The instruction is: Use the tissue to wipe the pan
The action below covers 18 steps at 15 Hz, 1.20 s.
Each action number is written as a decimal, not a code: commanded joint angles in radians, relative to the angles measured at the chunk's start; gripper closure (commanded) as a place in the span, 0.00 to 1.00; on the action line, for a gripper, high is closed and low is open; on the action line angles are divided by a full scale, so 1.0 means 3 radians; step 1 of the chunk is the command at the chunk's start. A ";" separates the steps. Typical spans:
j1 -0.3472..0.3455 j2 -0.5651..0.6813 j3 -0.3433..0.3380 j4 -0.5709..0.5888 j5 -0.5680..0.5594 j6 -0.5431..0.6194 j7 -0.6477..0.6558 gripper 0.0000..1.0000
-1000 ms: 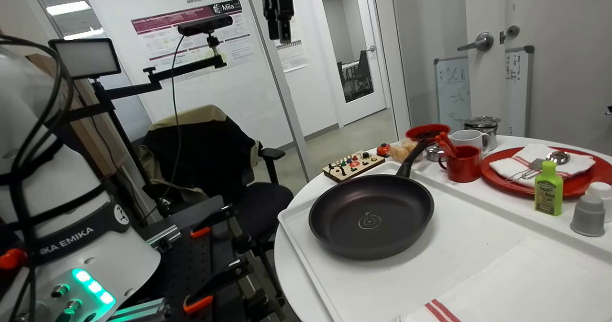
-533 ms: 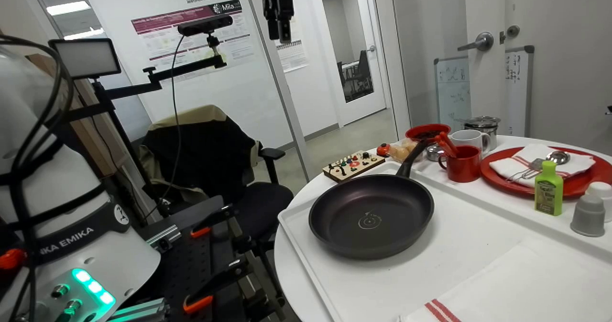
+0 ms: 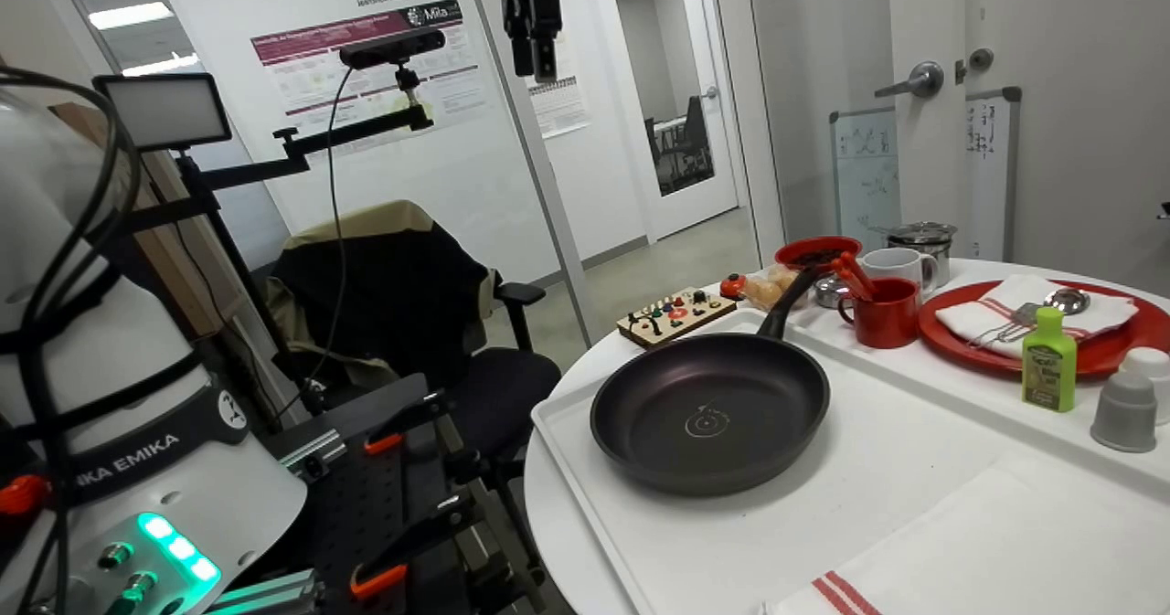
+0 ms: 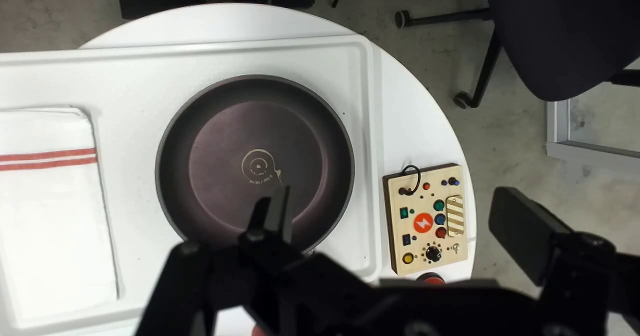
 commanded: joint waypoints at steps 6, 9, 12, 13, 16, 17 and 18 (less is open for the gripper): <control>-0.0027 0.0001 0.0024 0.0005 0.0005 -0.0008 -0.0005 0.00; -0.0032 0.0021 0.0025 0.0007 -0.0004 0.0022 0.0002 0.00; -0.0069 0.0110 0.0020 0.0038 -0.0084 0.0140 0.0018 0.00; -0.0083 0.0129 0.0017 0.0041 -0.0110 0.0192 0.0022 0.00; -0.0153 0.0221 0.0002 0.0056 -0.0235 0.0451 0.0062 0.00; -0.0178 0.0249 0.0000 0.0057 -0.0297 0.0550 0.0080 0.00; -0.0213 0.0283 -0.0003 0.0052 -0.0390 0.0699 0.0128 0.00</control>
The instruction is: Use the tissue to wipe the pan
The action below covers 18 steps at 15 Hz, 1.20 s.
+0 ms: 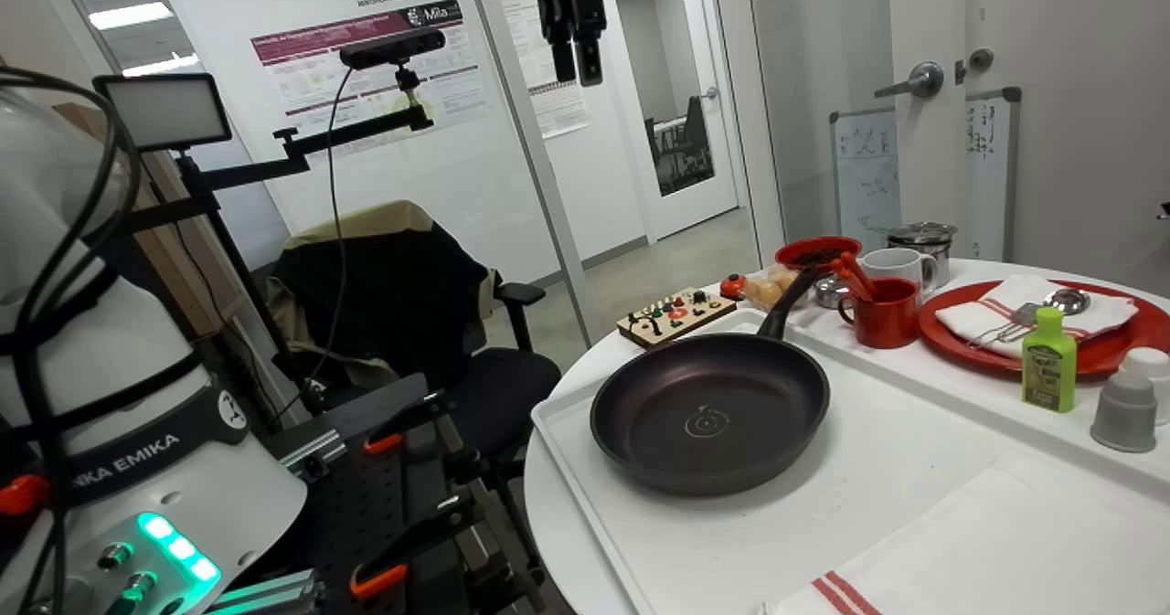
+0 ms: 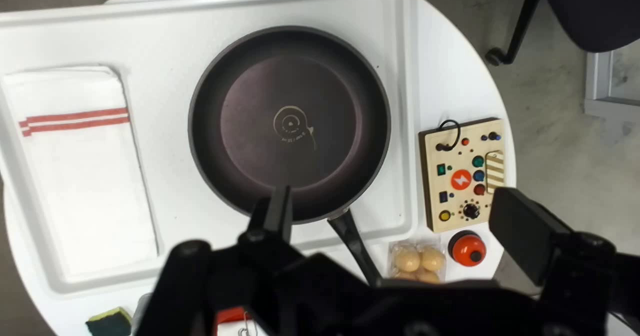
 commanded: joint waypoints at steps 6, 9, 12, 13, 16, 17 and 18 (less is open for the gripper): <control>-0.0270 0.0515 -0.0138 0.0310 -0.0554 0.0734 0.0282 0.00; -0.0353 0.0838 -0.0260 0.0658 -0.0478 0.0836 0.0159 0.00; -0.0449 0.1239 -0.0383 0.1025 -0.0555 0.0956 0.0279 0.00; -0.0473 0.1363 -0.0419 0.1130 -0.0558 0.0978 0.0286 0.00; -0.0541 0.1795 -0.0520 0.1423 -0.0529 0.1045 0.0348 0.00; -0.0555 0.1917 -0.0547 0.1508 -0.0528 0.1039 0.0371 0.00; -0.0577 0.2042 -0.0563 0.1589 -0.0501 0.1026 0.0374 0.00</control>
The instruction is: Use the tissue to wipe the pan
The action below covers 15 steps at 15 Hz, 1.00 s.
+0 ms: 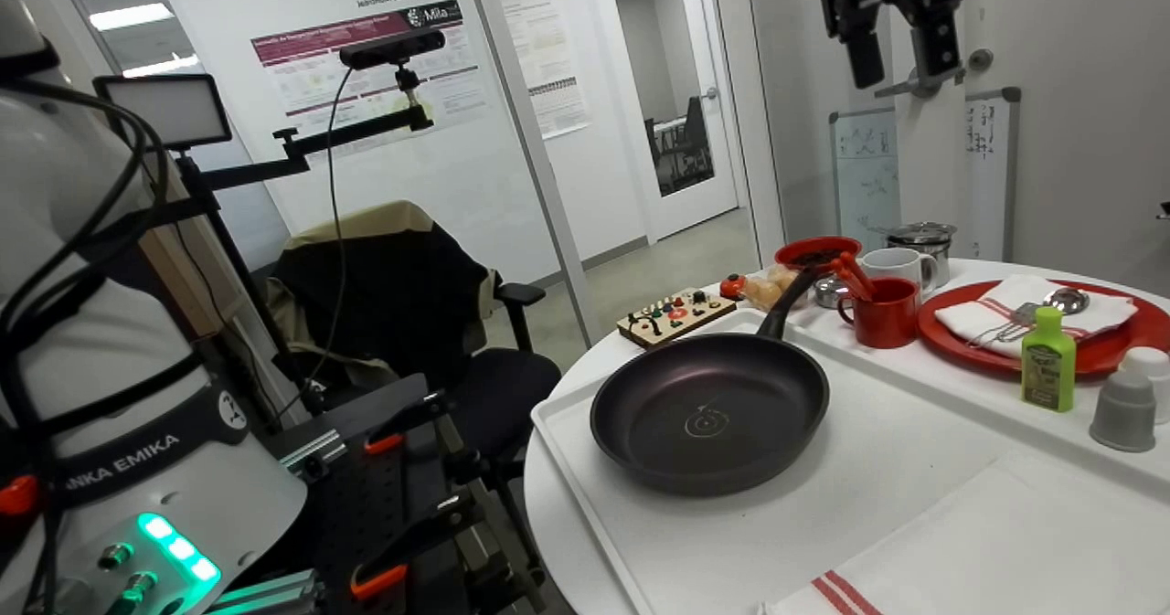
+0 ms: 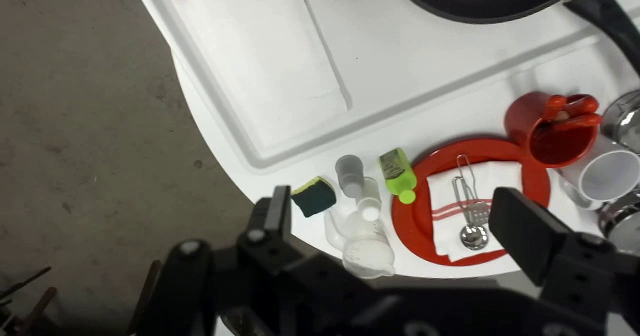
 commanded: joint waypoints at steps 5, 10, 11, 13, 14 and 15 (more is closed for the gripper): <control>-0.0105 0.0964 -0.0076 0.0717 -0.0001 -0.0049 0.0090 0.00; -0.0174 0.1300 -0.0025 0.0810 -0.0045 0.0012 -0.0213 0.00; -0.0179 0.1334 -0.0030 0.0801 -0.0060 0.0042 -0.0265 0.00; -0.0197 0.1427 -0.0043 0.0839 -0.0074 0.0031 -0.0350 0.00; -0.0197 0.1481 -0.0068 0.0871 -0.0086 0.0025 -0.0337 0.00; -0.0203 0.1497 -0.0085 0.0880 -0.0076 0.0008 -0.0299 0.00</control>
